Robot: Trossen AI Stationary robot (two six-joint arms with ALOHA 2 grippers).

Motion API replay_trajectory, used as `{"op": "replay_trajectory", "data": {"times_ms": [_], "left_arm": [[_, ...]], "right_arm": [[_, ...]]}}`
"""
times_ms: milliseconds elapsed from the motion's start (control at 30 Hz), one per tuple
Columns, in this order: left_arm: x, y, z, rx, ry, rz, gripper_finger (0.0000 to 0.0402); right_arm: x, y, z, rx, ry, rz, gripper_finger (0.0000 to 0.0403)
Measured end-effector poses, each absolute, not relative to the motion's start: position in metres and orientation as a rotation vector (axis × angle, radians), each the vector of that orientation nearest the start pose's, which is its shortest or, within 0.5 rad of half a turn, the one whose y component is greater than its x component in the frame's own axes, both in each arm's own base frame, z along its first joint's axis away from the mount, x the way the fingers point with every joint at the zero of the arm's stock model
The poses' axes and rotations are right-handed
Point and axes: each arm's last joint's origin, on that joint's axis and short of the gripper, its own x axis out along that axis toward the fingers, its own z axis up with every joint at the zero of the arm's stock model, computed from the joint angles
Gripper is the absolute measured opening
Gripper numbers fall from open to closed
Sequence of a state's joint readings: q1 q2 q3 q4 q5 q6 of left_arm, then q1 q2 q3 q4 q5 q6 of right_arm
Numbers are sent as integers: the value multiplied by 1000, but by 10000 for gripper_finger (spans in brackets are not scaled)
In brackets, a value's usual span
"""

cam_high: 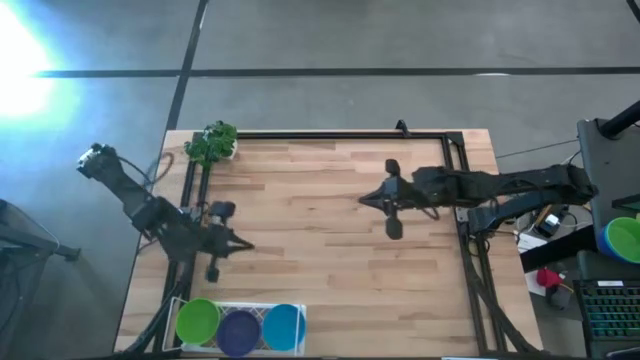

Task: Pick & Place Mini bowls
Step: Return to Home Position

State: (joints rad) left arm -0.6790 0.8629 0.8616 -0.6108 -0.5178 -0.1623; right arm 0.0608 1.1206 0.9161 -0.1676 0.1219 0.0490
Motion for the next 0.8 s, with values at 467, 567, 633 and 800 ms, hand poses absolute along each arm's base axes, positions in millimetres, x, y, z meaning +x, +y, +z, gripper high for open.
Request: {"op": "replay_trajectory", "data": {"times_ms": [467, 567, 633, 800], "left_arm": [[92, -46, 345, 226, 264, -26, 0], [80, -38, 347, 210, 234, -24, 0], [72, -32, 348, 199, 215, -16, 0], [55, -18, 346, 187, 148, 29, 0]], "right_arm": [[177, 7, 335, -32, 240, -68, 8], [157, 6, 332, -25, 193, -70, 8], [144, 5, 332, -20, 155, -70, 8], [117, 3, 328, -11, 73, -71, 8]]}}
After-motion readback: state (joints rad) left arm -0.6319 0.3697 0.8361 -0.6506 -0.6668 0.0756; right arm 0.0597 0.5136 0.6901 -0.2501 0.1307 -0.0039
